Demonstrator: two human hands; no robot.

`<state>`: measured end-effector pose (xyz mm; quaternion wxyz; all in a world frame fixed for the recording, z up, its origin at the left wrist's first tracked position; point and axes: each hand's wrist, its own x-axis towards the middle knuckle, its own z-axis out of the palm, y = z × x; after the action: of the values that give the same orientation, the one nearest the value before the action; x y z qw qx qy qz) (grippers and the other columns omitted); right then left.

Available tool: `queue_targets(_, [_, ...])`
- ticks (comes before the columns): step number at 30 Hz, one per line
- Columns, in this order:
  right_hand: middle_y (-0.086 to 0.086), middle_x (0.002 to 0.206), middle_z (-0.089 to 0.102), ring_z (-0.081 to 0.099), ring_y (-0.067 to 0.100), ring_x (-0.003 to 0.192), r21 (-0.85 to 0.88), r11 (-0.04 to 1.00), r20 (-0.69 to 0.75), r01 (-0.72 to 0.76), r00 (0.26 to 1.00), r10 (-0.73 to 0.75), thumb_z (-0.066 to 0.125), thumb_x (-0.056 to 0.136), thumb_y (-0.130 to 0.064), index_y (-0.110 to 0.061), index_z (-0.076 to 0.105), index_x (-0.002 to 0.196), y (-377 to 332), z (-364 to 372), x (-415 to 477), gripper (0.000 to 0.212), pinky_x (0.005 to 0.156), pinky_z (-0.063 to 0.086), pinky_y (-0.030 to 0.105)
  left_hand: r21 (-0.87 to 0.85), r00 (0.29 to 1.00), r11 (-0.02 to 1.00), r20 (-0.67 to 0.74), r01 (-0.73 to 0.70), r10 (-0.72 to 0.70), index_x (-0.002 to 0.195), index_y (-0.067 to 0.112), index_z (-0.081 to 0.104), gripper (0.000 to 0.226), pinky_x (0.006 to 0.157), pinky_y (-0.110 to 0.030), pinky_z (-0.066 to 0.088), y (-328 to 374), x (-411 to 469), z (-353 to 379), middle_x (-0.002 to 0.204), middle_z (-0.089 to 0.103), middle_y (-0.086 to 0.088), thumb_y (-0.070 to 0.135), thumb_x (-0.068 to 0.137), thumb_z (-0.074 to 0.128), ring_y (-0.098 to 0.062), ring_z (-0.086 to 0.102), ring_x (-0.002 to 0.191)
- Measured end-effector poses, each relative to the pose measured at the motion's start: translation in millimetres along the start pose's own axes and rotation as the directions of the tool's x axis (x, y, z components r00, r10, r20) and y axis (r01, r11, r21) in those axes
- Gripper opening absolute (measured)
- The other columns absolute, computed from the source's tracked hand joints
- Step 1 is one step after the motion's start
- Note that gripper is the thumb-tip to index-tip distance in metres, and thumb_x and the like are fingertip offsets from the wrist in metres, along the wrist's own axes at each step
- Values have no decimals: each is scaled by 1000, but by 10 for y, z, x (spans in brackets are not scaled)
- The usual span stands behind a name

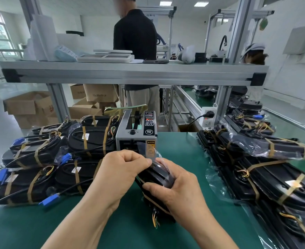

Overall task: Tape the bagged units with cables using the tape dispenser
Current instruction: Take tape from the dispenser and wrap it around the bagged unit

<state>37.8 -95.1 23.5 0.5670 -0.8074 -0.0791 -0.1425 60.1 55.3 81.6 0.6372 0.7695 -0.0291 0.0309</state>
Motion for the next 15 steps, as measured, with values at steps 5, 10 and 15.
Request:
queue_targets(5, [-14, 96, 72, 71, 10, 85, -25, 999, -16, 20, 1000, -20, 77, 62, -50, -58, 64, 104, -3, 3, -6, 44, 78, 61, 42, -9, 998, 1000, 56, -14, 14, 62, 18, 73, 15, 65, -20, 42, 1, -6, -6, 67, 70, 7, 24, 75, 79, 4, 60, 59])
queue_targets(10, [-12, 99, 73, 71, 13, 88, -15, 1000, 5, 14, 1000, -14, 77, 65, -49, -52, 66, 108, -18, -2, -13, 45, 80, 60, 43, -62, 991, 997, 126, -40, 47, 65, 17, 73, 12, 55, -7, 42, 21, 13, -44, 65, 68, 8, 26, 72, 77, 5, 58, 58])
queue_targets(15, [-11, 96, 73, 71, 13, 86, -7, 1000, -2, 18, 1000, -18, 78, 64, -48, -52, 66, 106, -24, 1, -24, 44, 78, 60, 43, 63, 995, 997, 89, -46, 40, 63, 18, 73, 17, 42, -6, 35, 2, 18, -15, 60, 64, 14, 20, 79, 78, 4, 51, 42])
